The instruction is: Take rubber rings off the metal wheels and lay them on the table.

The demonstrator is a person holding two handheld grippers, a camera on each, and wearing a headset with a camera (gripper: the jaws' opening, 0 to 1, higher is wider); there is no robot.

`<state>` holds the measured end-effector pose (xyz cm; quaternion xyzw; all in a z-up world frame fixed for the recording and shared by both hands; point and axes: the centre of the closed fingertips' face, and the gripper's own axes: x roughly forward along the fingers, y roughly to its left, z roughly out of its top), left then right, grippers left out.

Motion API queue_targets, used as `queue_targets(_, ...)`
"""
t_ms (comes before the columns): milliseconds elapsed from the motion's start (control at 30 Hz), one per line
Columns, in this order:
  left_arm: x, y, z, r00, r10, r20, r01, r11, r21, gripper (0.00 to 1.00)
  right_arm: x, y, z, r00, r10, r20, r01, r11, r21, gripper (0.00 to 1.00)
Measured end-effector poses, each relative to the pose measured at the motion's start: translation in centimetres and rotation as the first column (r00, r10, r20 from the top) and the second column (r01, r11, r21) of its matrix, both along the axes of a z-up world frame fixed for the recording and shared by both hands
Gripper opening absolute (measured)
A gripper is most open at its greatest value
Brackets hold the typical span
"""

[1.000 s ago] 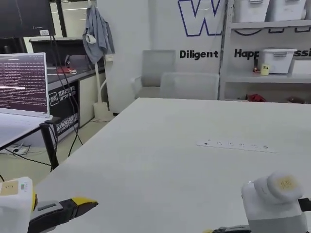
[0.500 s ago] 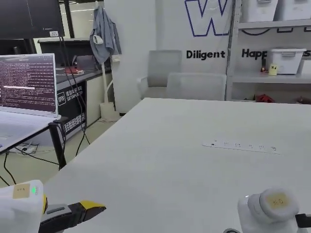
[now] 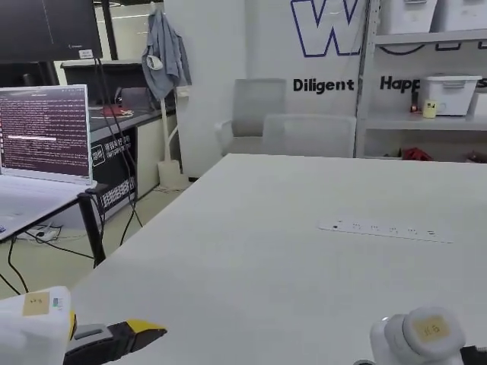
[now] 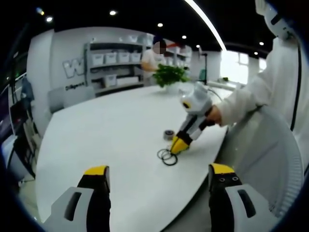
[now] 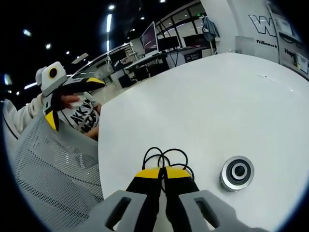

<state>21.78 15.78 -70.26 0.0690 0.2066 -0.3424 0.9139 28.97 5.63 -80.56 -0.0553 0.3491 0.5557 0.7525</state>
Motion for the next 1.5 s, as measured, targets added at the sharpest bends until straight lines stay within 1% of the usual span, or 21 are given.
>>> queue_targets(133, 0.0, 0.0, -0.2, 1.000, -0.005, -0.007, 0.005, 1.000, 0.005, 0.85, 0.1, 0.0, 0.0, 1.000, 0.003, 0.001, -0.003, 1.000, -0.001, 0.01)
queue_targets(233, 0.1, 0.0, -0.4, 1.000, -0.005, -0.009, 0.005, 1.000, 0.000, 0.85, 0.0, 0.0, 0.0, 1.000, 0.003, -0.005, -0.003, 1.000, 0.003, 0.02)
queue_targets(400, 0.0, -0.1, -0.8, 1.000, -0.014, -0.024, 0.014, 1.000, 0.003, 0.85, -0.1, 0.0, 0.2, 1.000, 0.018, 0.003, -0.018, 1.000, -0.001, 0.05)
queue_targets(467, 0.1, -0.2, -0.8, 1.000, -0.015, -0.025, 0.015, 1.000, 0.002, 0.85, -0.2, 0.1, 0.3, 1.000, 0.029, -0.001, -0.029, 1.000, 0.000, 0.09)
queue_targets(533, 0.1, -0.3, -0.8, 0.999, -0.019, -0.026, 0.019, 1.000, 0.001, 0.85, -0.2, 0.1, 0.4, 0.999, 0.036, 0.012, -0.036, 0.999, -0.005, 0.13)
queue_targets(600, 0.1, -0.5, -0.7, 0.999, -0.024, -0.024, 0.024, 1.000, 0.002, 0.85, -0.2, 0.0, 0.6, 0.999, 0.042, 0.027, -0.041, 0.999, -0.011, 0.14)
queue_targets(700, 0.2, -0.7, -0.6, 0.999, -0.032, -0.022, 0.032, 1.000, -0.001, 0.85, 0.2, -0.2, 1.4, 0.999, 0.036, 0.037, -0.036, 0.999, -0.004, 0.15)
queue_targets(833, 0.2, -0.8, -0.6, 0.999, -0.037, -0.021, 0.037, 0.999, -0.005, 0.85, 0.5, -0.5, 2.2, 0.999, 0.027, 0.046, -0.028, 1.000, 0.006, 0.20)
queue_targets(900, 0.3, -0.8, -0.6, 0.999, -0.042, -0.020, 0.042, 0.999, -0.004, 0.85, 0.8, -0.8, 2.7, 0.998, 0.018, 0.061, -0.018, 1.000, 0.007, 0.21)
queue_targets(933, 0.3, -0.8, -0.6, 0.999, -0.044, -0.019, 0.044, 0.999, -0.004, 0.85, 1.1, -0.9, 3.2, 0.998, 0.003, 0.069, -0.004, 1.000, 0.021, 0.21)
queue_targets(1000, 0.3, -1.0, -0.4, 0.999, -0.049, -0.016, 0.048, 0.999, -0.009, 0.85, 1.4, -0.9, 4.3, 0.998, -0.024, 0.066, 0.020, 0.998, 0.056, 0.21)
queue_targets(1067, 0.4, -1.2, -0.2, 0.999, -0.053, -0.009, 0.053, 0.998, -0.026, 0.85, 1.7, -0.9, 5.0, 0.997, -0.036, 0.073, 0.031, 0.997, 0.070, 0.23)
queue_targets(1200, 0.5, -1.5, 0.0, 0.998, -0.060, -0.003, 0.060, 0.997, -0.041, 0.86, 2.2, -0.9, 7.3, 0.993, -0.069, 0.100, 0.057, 0.992, 0.116, 0.26)
queue_targets(1267, 0.5, -1.6, 0.0, 0.998, -0.067, -0.001, 0.067, 0.997, -0.042, 0.86, 2.3, -0.9, 8.5, 0.991, -0.076, 0.110, 0.061, 0.989, 0.132, 0.29)
queue_targets(1400, 0.6, -1.6, 0.2, 0.998, -0.067, 0.006, 0.067, 0.996, -0.050, 0.88, 2.0, -1.1, 10.0, 0.989, -0.062, 0.136, 0.040, 0.987, 0.154, 0.37)
queue_targets(1500, 0.8, -1.6, 0.3, 0.998, -0.061, 0.010, 0.062, 0.996, -0.067, 0.91, 1.7, -1.4, 11.0, 0.986, -0.060, 0.154, 0.035, 0.987, 0.158, 0.44)
